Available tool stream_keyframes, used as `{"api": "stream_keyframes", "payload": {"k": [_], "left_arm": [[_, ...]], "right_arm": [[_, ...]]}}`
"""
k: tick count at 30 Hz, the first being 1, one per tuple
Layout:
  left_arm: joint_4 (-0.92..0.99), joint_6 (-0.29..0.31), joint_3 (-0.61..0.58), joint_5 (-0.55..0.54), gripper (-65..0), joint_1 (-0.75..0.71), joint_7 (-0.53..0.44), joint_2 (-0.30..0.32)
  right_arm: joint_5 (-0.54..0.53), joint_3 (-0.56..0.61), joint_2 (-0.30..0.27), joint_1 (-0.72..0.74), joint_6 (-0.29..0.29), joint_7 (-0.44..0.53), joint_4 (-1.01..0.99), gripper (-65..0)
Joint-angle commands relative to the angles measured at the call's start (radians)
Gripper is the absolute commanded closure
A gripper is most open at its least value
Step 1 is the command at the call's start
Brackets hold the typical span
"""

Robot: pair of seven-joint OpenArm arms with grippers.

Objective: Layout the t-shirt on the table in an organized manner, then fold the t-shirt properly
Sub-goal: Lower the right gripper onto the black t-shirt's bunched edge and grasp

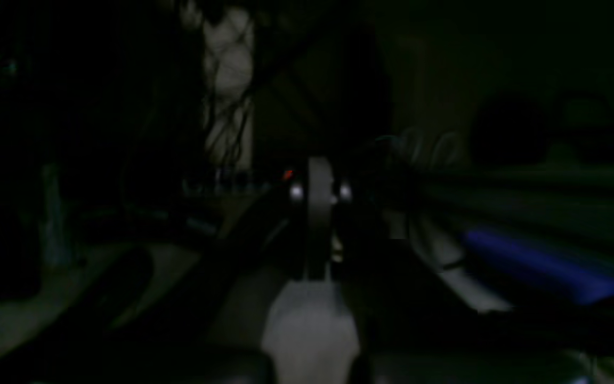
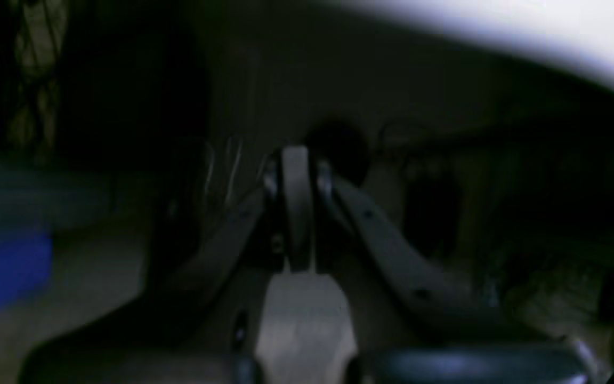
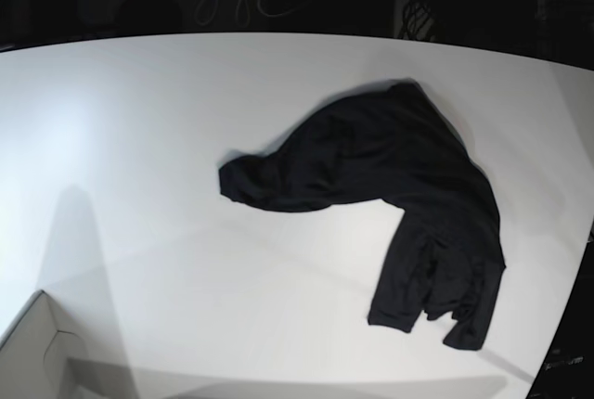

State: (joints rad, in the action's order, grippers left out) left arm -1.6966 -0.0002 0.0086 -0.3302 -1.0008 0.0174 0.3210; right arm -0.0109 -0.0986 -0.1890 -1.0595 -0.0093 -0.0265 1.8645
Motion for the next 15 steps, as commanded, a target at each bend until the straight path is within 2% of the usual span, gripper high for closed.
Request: {"api": "stream_keyframes", "payload": {"k": [1, 7, 12, 15], "left_arm": [[-0.043, -0.005, 0.029, -0.002, 0.0, -0.025, -0.018, 0.004], [-0.178, -0.004, 0.132, -0.004, 0.0, -0.036, -0.017, -0.067], [-0.248, -0.004, 0.161, -0.004, 0.0, -0.026, -0.017, -0.085], [-0.276, -0.001, 0.161, -0.004, 0.0, -0.025, -0.017, -0.085]], "right_arm": [[-0.002, -0.003, -0.004, -0.018, 0.004, 0.017, 0.031, 0.0], [-0.002, 0.004, 0.003, 0.023, 0.004, 0.017, 0.136, 0.0], [-0.002, 0.004, 0.036, 0.114, 0.004, 0.015, 0.146, 0.0], [-0.002, 0.024, 0.039, 0.173, 0.004, -0.046, 0.16, -1.2]]}}
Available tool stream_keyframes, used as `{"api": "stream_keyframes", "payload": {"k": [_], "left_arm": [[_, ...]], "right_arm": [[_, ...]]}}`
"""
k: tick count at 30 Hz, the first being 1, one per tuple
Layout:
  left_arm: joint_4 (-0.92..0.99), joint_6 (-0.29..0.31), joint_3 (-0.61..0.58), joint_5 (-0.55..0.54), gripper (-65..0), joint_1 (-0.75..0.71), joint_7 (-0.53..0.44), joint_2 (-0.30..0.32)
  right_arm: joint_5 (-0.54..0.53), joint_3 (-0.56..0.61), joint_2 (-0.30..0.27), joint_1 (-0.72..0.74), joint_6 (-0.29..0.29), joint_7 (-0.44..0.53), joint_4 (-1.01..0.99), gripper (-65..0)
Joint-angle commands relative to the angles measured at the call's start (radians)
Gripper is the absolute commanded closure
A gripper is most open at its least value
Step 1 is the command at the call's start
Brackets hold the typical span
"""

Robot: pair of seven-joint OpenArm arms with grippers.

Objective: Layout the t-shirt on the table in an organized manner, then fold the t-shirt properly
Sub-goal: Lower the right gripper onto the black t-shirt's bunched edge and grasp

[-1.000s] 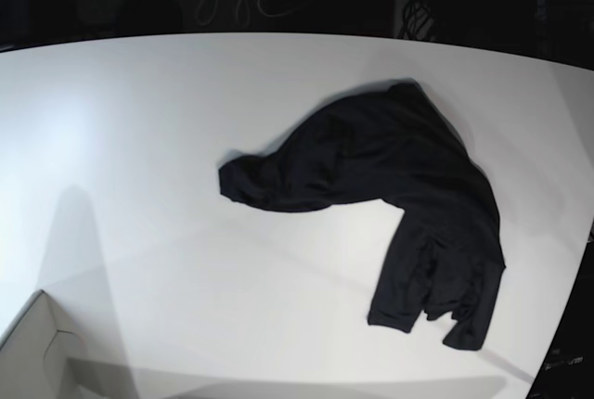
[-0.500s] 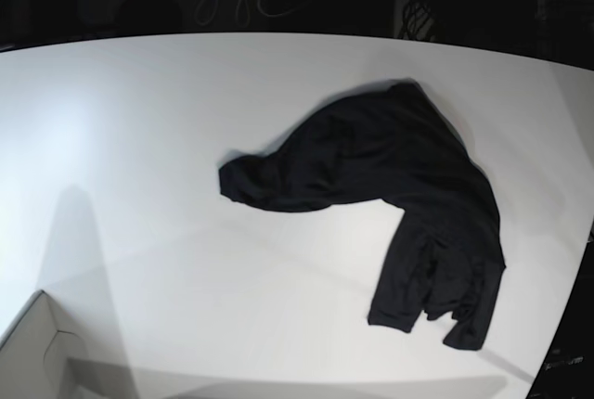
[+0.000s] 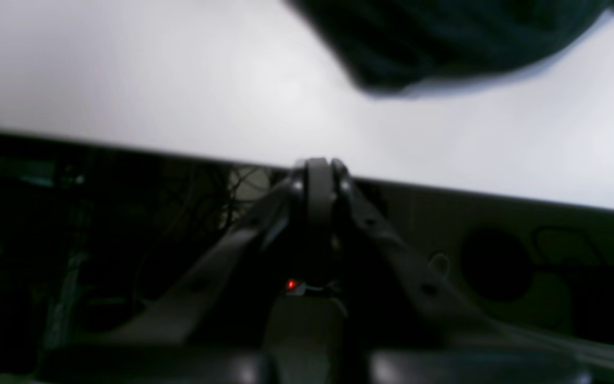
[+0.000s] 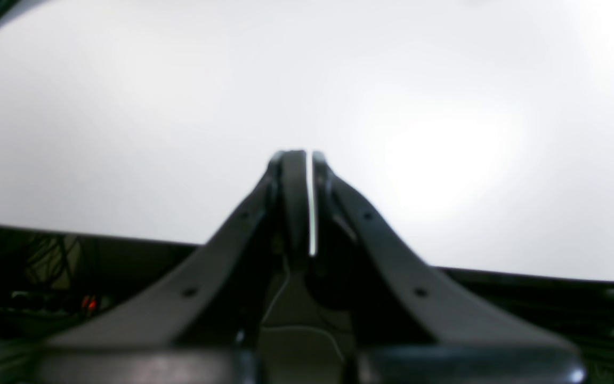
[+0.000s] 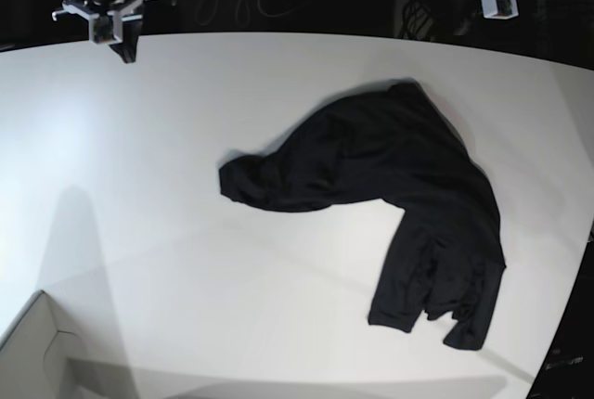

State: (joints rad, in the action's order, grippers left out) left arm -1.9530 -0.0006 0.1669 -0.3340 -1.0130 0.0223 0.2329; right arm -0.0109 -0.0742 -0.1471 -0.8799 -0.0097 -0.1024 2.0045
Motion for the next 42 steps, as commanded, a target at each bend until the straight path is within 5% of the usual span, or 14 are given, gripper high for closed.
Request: {"api": "stream_keyframes", "payload": {"k": [1, 6, 12, 18, 22, 28, 42], "left_arm": [[-0.027, -0.002, 0.003, 0.0, 0.0, -0.01, -0.022, 0.003], [-0.032, -0.003, -0.003, -0.001, -2.6, 0.026, -0.02, 0.001], [-0.026, -0.003, 0.003, -0.001, -27.1, 0.081, -0.02, -0.037], [-0.004, -0.003, -0.005, -0.001, -39.2, 0.181, -0.02, -0.048], [0.05, -0.003, -0.002, 0.0, -40.1, 0.263, -0.014, -0.077], [0.113, -0.002, -0.003, 0.0, -40.0, 0.372, 0.156, -0.082], [0.114, 0.003, -0.002, 0.0, -39.8, 0.42, 0.215, -0.082]], "right_arm": [[-0.002, 0.014, -0.003, 0.014, 0.004, -0.001, 0.025, -3.1], [-0.002, 0.103, -0.004, 0.087, 0.004, -0.081, 0.037, -14.5], [-0.001, 0.187, -0.009, 0.123, 0.004, -0.081, 0.035, -24.6], [0.002, 0.198, -0.009, 0.163, 0.004, -0.086, 0.034, -27.4], [0.002, 0.204, -0.009, 0.221, 0.004, -0.178, 0.034, -27.4], [0.002, 0.204, -0.009, 0.307, 0.003, -0.333, 0.035, -27.4], [0.004, 0.397, -0.001, 0.578, 0.003, -0.366, -0.007, -27.6]]}}
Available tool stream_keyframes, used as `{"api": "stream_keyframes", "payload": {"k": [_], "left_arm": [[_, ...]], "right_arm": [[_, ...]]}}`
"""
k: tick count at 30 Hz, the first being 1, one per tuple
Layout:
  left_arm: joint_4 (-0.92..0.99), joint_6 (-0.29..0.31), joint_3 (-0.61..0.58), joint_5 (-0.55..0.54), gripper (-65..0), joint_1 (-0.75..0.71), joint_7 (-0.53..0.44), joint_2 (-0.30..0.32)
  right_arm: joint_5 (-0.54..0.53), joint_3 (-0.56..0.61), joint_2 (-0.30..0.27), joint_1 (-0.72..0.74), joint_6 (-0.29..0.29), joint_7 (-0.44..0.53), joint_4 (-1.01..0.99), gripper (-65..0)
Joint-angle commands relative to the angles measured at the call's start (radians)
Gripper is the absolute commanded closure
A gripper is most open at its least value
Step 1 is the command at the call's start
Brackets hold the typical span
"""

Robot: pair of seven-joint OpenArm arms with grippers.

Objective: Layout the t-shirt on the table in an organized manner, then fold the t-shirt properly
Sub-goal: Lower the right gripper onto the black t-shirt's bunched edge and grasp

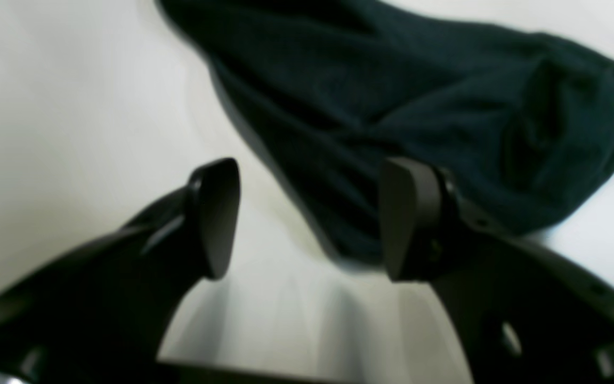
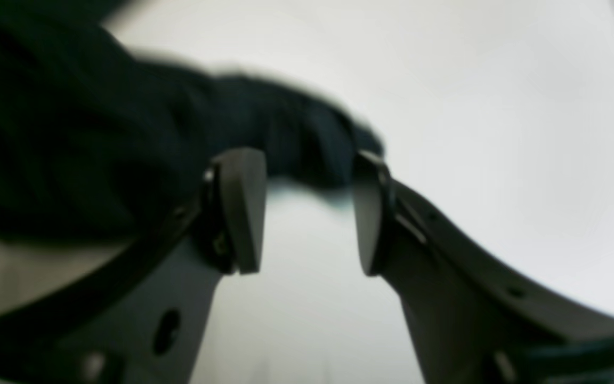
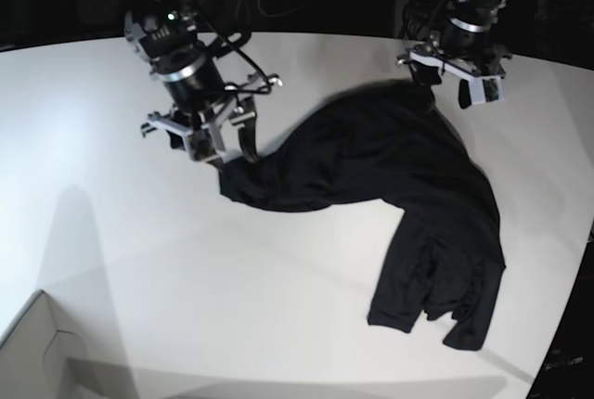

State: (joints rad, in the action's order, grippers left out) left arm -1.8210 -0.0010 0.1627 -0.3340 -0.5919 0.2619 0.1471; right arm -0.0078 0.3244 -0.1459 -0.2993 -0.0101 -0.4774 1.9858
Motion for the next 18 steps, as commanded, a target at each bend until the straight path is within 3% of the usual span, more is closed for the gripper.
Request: {"api": "stream_keyframes", "payload": {"k": [1, 8, 18], "left_arm": [[-0.018, 0.003, 0.002, 0.0, -39.8, -0.001, -0.025, 0.004], [-0.019, 0.003, 0.005, 0.0, -39.8, -0.015, -0.025, 0.004], [-0.052, 0.003, 0.007, 0.0, -39.8, -0.081, -0.026, 0.004]], "right_arm": [[0.001, 0.003, 0.001, 0.025, 0.003, 0.009, -0.018, -27.6], [0.001, 0.018, 0.025, 0.18, 0.003, 0.009, -0.205, -30.8], [0.001, 0.129, 0.027, 0.322, 0.003, 0.009, -0.372, -34.9]]}}
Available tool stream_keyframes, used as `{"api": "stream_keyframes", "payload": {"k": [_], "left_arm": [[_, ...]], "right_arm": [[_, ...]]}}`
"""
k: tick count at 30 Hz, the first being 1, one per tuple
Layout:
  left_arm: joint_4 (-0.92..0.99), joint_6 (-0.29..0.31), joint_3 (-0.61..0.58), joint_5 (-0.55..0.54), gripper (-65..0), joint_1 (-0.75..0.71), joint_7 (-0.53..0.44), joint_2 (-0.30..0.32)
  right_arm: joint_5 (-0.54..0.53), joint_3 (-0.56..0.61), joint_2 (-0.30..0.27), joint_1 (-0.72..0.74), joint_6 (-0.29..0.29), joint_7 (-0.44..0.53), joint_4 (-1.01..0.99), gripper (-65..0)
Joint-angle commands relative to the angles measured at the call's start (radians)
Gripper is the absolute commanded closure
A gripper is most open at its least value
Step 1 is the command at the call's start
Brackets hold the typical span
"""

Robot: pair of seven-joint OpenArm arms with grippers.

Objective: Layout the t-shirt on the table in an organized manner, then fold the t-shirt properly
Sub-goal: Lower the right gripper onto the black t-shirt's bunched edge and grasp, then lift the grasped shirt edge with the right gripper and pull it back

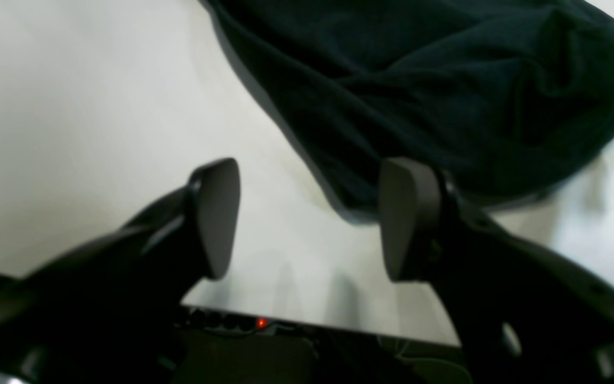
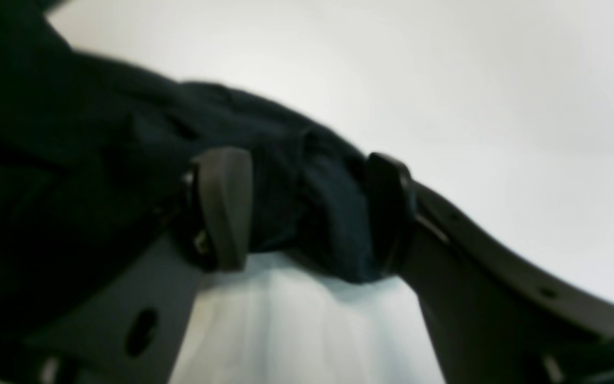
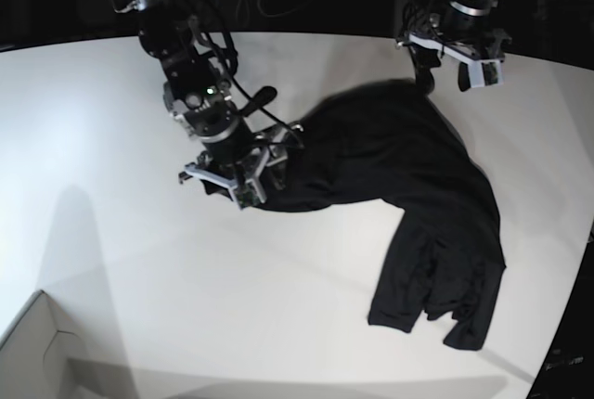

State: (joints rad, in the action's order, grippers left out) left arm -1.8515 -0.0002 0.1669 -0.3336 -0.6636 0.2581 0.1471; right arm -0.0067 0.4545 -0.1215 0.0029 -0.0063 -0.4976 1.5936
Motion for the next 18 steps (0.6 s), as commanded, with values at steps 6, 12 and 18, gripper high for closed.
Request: {"api": "stream_keyframes", "payload": {"k": [6, 12, 18], "left_arm": [[-0.023, 0.001, 0.003, 0.0, -39.8, -0.025, -0.027, 0.004], [-0.023, -0.001, 0.003, 0.0, -39.8, -0.032, -0.027, 0.004], [-0.023, -0.001, 0.004, 0.0, -39.8, -0.028, -0.027, 0.004]], "right_arm": [[0.0, 0.02, 0.035, 0.082, -0.001, 0.033, -0.077, -34.6], [0.0, 0.02, 0.036, 0.115, -0.001, 0.033, -0.121, -34.3], [0.0, 0.02, 0.036, 0.127, -0.001, 0.035, -0.17, -34.2]]}}
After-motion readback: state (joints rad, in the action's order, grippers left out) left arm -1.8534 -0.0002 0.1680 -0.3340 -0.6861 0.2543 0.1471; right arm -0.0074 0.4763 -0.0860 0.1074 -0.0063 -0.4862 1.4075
